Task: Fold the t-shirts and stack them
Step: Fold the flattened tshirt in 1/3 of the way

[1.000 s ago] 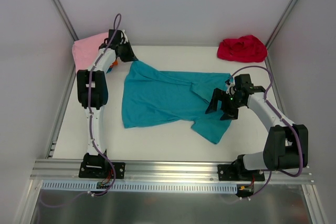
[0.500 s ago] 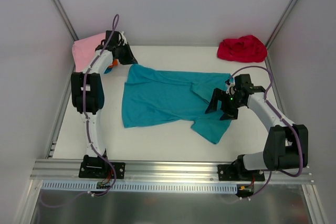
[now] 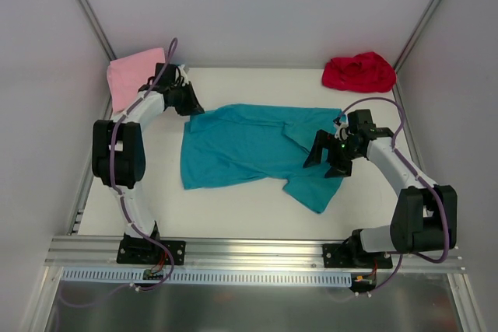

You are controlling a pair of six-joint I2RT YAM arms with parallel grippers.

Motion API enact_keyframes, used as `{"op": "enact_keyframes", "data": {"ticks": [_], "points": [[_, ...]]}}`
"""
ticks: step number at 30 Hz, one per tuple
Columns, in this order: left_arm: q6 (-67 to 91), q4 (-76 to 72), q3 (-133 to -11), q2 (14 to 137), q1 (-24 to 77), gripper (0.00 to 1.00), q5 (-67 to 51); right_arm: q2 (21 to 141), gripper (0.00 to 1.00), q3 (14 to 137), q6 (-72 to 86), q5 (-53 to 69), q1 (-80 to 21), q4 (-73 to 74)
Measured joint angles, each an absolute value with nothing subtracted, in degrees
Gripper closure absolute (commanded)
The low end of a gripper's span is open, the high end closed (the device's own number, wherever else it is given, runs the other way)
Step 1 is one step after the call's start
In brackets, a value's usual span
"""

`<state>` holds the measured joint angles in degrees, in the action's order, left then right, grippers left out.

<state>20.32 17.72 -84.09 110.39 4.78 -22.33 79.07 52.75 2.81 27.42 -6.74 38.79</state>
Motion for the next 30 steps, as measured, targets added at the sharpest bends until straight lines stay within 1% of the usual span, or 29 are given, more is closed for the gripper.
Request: {"op": "enact_keyframes", "data": {"ticks": [7,12,13,14,15,16,17,18,19,20,22,27,30], "points": [[20.2,17.0,-78.4,109.3,8.0,1.0,-21.3,77.5,0.0,52.8,2.9,27.5,-6.7,38.8],[20.1,16.7,-74.2,108.5,9.5,1.0,-18.5,76.3,0.01,52.8,3.0,27.6,-6.7,38.8],[20.1,16.7,-73.4,108.2,9.6,0.97,-17.6,76.1,0.01,52.8,3.0,27.6,-6.7,38.8],[20.1,16.7,-72.5,107.7,9.7,0.9,-16.3,76.0,0.01,52.8,3.0,27.7,-6.7,38.8],[20.2,16.7,-71.8,107.4,9.7,0.78,-15.4,75.9,0.01,52.8,3.0,27.7,-6.7,38.8],[20.2,16.6,-71.2,107.1,9.7,0.55,-14.5,75.8,0.0,52.8,3.0,27.8,-6.7,38.8],[20.2,16.4,-70.6,106.8,9.7,0.44,-13.6,75.7,0.01,52.8,3.0,27.8,-6.7,38.9],[20.4,16.2,-70.0,106.5,9.7,0.35,-12.8,75.7,0.01,52.8,3.0,27.8,-6.7,38.9],[20.8,15.6,-69.1,106.1,9.7,0.3,-12.3,75.6,0.01,52.8,3.0,27.8,-6.7,38.9],[21.1,15.1,-68.2,105.6,9.7,0.1,-11.5,75.6,0.01,52.8,3.0,27.9,-6.7,38.9],[21.9,13.8,-66.0,103.9,9.7,0.01,-10.7,75.6,0.0,52.8,3.0,27.9,-6.7,38.9],[23.5,10.9,-60.9,98.4,9.7,0.01,-9.3,75.5,0.01,52.8,2.9,27.9,-6.7,38.9],[24.0,8.9,-59.9,96.6,9.7,0.02,-8.9,75.5,0.0,52.8,2.9,27.9,-6.7,38.9]]}}
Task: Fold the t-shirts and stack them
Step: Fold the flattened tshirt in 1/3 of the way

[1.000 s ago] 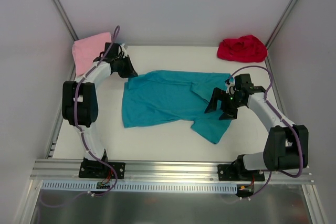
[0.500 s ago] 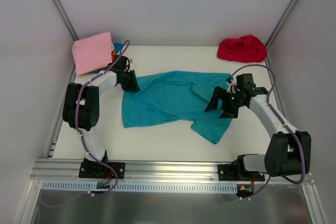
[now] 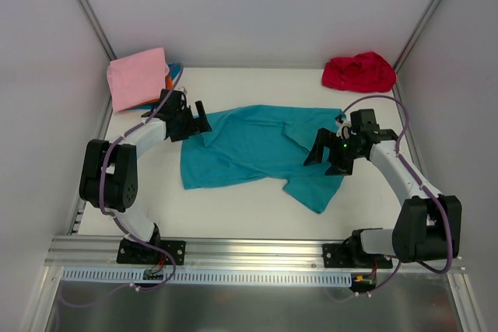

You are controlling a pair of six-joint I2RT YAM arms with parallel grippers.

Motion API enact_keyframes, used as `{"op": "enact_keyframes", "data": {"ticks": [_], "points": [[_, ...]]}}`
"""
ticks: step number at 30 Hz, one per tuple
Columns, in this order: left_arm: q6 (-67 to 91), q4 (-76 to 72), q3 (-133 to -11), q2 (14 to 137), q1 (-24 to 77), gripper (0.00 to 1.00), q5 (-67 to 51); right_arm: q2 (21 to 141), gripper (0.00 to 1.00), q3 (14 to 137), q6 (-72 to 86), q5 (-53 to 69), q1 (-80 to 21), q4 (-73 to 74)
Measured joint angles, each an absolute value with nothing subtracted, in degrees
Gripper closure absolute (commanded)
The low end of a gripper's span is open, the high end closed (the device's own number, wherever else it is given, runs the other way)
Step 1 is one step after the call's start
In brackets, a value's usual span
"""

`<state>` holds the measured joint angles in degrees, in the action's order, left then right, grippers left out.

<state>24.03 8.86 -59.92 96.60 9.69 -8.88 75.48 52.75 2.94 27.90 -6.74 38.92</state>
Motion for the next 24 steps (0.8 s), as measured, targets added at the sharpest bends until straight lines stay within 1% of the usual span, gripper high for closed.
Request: {"op": "enact_keyframes", "data": {"ticks": [6,12,16,19,22,23,24], "points": [[26.1,5.5,-59.8,96.3,9.7,0.07,-9.8,75.3,0.01,52.8,2.9,27.9,-6.7,39.2],[27.6,3.6,-59.9,98.4,9.7,0.08,-11.0,75.3,0.01,52.8,2.9,27.9,-6.7,39.6],[28.6,3.1,-59.9,100.9,9.7,0.1,-12.0,75.3,0.0,52.8,2.9,27.9,-6.7,39.8],[29.6,2.4,-59.9,102.1,9.7,0.16,-12.5,75.3,0.0,52.8,2.9,27.8,-6.7,39.8],[30.3,1.2,-59.9,102.7,9.7,0.33,-13.0,75.3,0.01,52.8,2.9,27.8,-6.7,39.8],[30.6,0.7,-59.9,102.8,9.8,0.45,-13.1,75.3,0.0,52.8,2.9,27.7,-6.7,39.8],[31.0,0.3,-59.9,102.9,9.8,0.51,-13.1,75.3,0.01,52.8,2.9,27.7,-6.7,39.9]]}}
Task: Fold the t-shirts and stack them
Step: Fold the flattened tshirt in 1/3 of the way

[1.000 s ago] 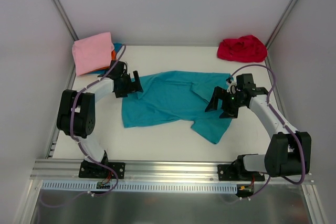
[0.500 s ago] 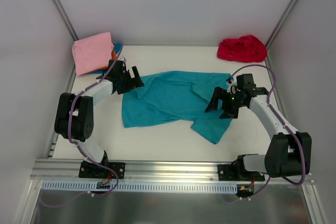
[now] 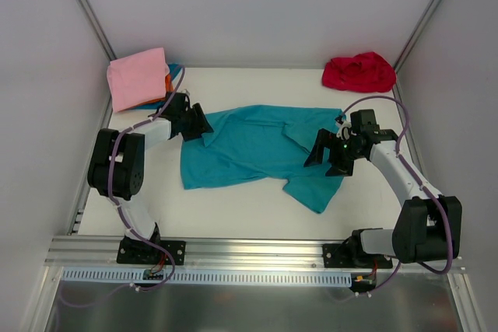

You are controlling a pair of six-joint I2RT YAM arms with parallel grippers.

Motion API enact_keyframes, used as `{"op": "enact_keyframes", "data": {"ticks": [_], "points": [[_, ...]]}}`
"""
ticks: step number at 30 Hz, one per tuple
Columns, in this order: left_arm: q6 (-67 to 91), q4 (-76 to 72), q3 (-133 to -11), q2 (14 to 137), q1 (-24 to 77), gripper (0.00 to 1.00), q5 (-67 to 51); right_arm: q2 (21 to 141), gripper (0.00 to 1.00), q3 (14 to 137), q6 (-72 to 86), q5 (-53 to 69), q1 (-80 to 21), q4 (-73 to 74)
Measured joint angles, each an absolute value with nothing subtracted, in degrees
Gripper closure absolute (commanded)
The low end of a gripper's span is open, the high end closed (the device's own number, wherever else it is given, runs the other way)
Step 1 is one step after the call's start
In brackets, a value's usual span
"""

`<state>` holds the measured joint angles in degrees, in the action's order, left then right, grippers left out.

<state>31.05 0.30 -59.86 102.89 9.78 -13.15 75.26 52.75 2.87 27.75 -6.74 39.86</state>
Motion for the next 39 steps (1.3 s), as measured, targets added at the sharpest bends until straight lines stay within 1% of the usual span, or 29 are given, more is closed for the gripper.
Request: {"op": "enact_keyframes", "data": {"ticks": [2,3,5,6,8,10,16,20,25,32,35,39], "points": [[31.2,-0.3,-59.9,103.0,9.8,0.62,-13.3,75.3,0.0,52.8,2.9,27.7,-6.7,39.9],[31.2,-0.6,-59.9,103.0,9.8,0.68,-13.3,75.3,0.01,52.8,2.8,27.7,-6.7,39.9],[31.3,-1.1,-59.9,103.0,9.8,0.74,-13.2,75.3,0.01,52.8,2.8,27.7,-6.7,39.9],[31.1,-1.3,-59.9,103.0,9.8,0.81,-13.2,75.3,0.01,52.8,2.8,27.7,-6.7,39.9],[31.0,-1.3,-59.9,103.0,9.8,0.89,-13.2,75.3,0.01,52.8,2.7,27.7,-6.7,39.9],[30.9,-1.2,-59.9,103.0,9.8,1.0,-13.1,75.3,0.0,52.8,2.7,27.7,-6.7,39.9],[29.8,-0.8,-61.8,103.0,9.8,1.0,-12.5,75.3,0.01,52.8,2.7,27.7,-6.7,39.9],[27.6,0.6,-65.8,103.0,9.8,1.0,-10.9,75.3,0.0,52.8,2.7,27.7,-6.7,40.0],[23.3,4.4,-74.2,103.1,9.8,1.0,-8.1,75.3,0.0,52.8,2.7,27.7,-6.7,40.0],[16.3,9.1,-91.0,107.2,9.8,1.0,-6.5,75.3,0.01,52.8,2.7,27.7,-6.7,40.1],[13.7,10.4,-94.4,109.2,9.8,1.0,-6.5,75.3,0.01,52.8,2.5,27.5,-6.7,40.5],[11.2,12.7,-95.0,110.8,9.8,1.0,-6.5,75.3,0.0,52.8,2.3,27.4,-6.7,40.6]]}}
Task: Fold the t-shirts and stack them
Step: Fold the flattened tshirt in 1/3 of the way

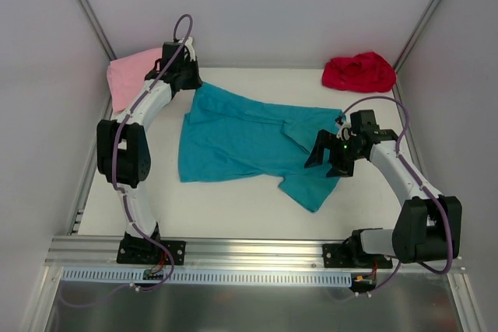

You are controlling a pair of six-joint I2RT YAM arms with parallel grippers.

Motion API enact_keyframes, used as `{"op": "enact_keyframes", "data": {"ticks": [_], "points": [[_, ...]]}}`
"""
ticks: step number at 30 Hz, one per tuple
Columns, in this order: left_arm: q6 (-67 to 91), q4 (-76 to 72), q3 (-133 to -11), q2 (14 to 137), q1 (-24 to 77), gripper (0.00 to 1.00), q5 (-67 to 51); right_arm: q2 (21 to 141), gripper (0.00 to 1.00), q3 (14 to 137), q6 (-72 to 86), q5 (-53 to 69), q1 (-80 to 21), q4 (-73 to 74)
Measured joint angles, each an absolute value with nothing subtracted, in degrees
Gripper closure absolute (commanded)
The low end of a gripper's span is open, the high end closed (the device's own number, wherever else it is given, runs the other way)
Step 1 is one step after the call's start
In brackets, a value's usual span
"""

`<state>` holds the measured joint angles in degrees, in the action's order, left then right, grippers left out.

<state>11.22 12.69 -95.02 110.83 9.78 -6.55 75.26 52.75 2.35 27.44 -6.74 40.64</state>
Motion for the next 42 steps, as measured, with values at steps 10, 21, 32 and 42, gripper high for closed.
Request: {"op": "enact_keyframes", "data": {"ticks": [10,21,32,42], "points": [[11.3,11.3,-82.0,110.8,9.8,1.0,-7.6,75.3,0.01,52.8,2.3,27.5,-6.7,40.6],[14.0,11.3,-74.3,108.9,9.8,1.0,-8.4,75.3,0.01,52.8,2.3,27.5,-6.7,40.7],[16.5,10.7,-71.9,107.3,9.7,0.2,-7.2,74.8,0.01,52.8,2.3,27.5,-6.7,40.7],[19.3,7.5,-67.6,107.1,9.7,0.46,-10.2,74.6,0.01,52.8,2.3,27.5,-6.7,40.7]]}}
